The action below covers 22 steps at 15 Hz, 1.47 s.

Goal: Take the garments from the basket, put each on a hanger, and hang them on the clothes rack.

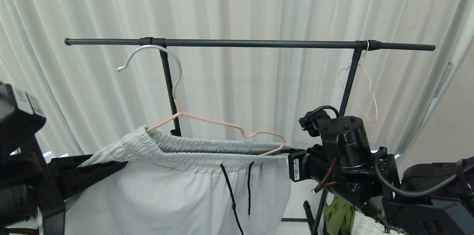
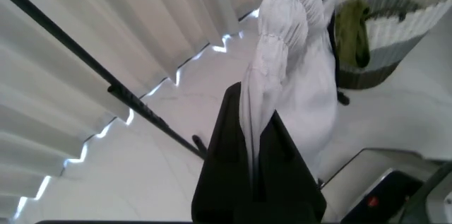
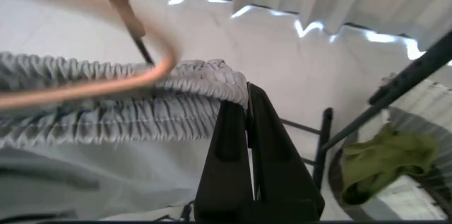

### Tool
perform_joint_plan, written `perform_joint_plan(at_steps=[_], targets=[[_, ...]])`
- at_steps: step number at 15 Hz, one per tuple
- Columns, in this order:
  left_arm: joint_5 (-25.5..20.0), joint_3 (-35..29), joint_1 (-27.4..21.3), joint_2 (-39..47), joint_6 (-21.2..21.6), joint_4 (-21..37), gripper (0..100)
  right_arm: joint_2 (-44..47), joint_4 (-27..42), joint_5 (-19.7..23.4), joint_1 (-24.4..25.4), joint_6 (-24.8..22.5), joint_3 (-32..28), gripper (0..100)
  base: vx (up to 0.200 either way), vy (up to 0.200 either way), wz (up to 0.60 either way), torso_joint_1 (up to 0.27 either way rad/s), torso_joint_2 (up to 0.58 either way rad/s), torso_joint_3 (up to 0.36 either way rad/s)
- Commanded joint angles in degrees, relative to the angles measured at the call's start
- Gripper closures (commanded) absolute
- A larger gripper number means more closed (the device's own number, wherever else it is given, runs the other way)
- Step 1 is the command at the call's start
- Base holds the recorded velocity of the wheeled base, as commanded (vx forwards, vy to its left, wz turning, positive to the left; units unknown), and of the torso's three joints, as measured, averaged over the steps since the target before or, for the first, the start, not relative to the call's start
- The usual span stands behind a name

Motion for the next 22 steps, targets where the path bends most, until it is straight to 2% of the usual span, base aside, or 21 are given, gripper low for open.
perform_joint_plan(at_steps=[1,3,5,6,8,9,10,12,14,15,17,19,22], targets=[[-0.2,2.2,-0.1,-2.0,0.8,0.1,100,-1.0,0.0,-0.1,-2.1,-0.5,0.0,100,0.0,0.0,0.0,0.0,0.0,0.0],[0.1,4.0,-1.0,-2.5,1.5,0.1,100,-2.4,0.3,0.6,-3.4,-1.9,0.2,100,0.0,0.0,0.0,0.0,0.0,0.0],[0.3,6.2,-1.1,-2.4,4.8,0.1,100,-3.6,0.3,1.0,-3.5,-3.3,0.3,100,0.0,0.0,0.0,0.0,0.0,0.0],[0.5,8.7,-1.0,-2.1,7.3,0.1,100,-4.8,0.3,2.8,-3.4,-5.1,1.4,100,0.0,0.0,0.0,0.0,0.0,0.0],[2.8,10.5,-1.0,-1.5,9.2,0.1,100,-6.8,0.4,5.2,-3.0,-7.7,3.6,100,0.0,0.0,0.0,0.0,0.0,0.0],[8.6,11.1,-1.0,-0.2,9.5,0.1,100,-9.0,0.4,7.4,-2.0,-10.5,5.4,100,0.0,0.0,0.0,0.0,0.0,0.0],[11.4,11.1,-1.0,0.6,8.9,0.0,100,-10.2,0.4,8.9,-1.1,-12.1,6.7,100,0.0,0.0,0.0,0.0,0.0,0.0],[11.4,10.9,-1.0,0.8,8.1,-0.3,100,-11.7,0.4,11.4,1.7,-14.4,8.2,100,0.0,0.0,0.0,0.0,0.0,0.0],[11.4,11.0,-1.2,0.5,6.1,-1.3,100,-11.8,1.1,11.9,5.4,-14.8,8.1,100,0.0,0.0,0.0,0.0,0.0,0.0],[11.4,11.1,-1.2,0.4,5.5,-2.4,100,-11.9,2.1,12.0,6.7,-14.8,8.1,0,0.0,0.0,0.0,0.0,0.0,0.0],[10.8,11.2,-1.4,0.1,4.8,-4.7,100,-12.7,2.3,13.6,8.3,-14.9,8.1,0,0.0,0.0,0.0,0.0,0.0,0.0],[8.8,11.6,-2.4,-0.5,4.6,-5.6,100,-14.5,2.6,18.3,8.4,-15.8,8.1,0,0.0,0.0,0.0,0.0,0.0,0.0],[8.1,12.1,-4.9,-0.8,4.5,-5.7,100,-15.9,3.4,22.9,8.4,-20.5,7.9,0,0.0,0.0,0.0,0.0,0.0,0.0]])
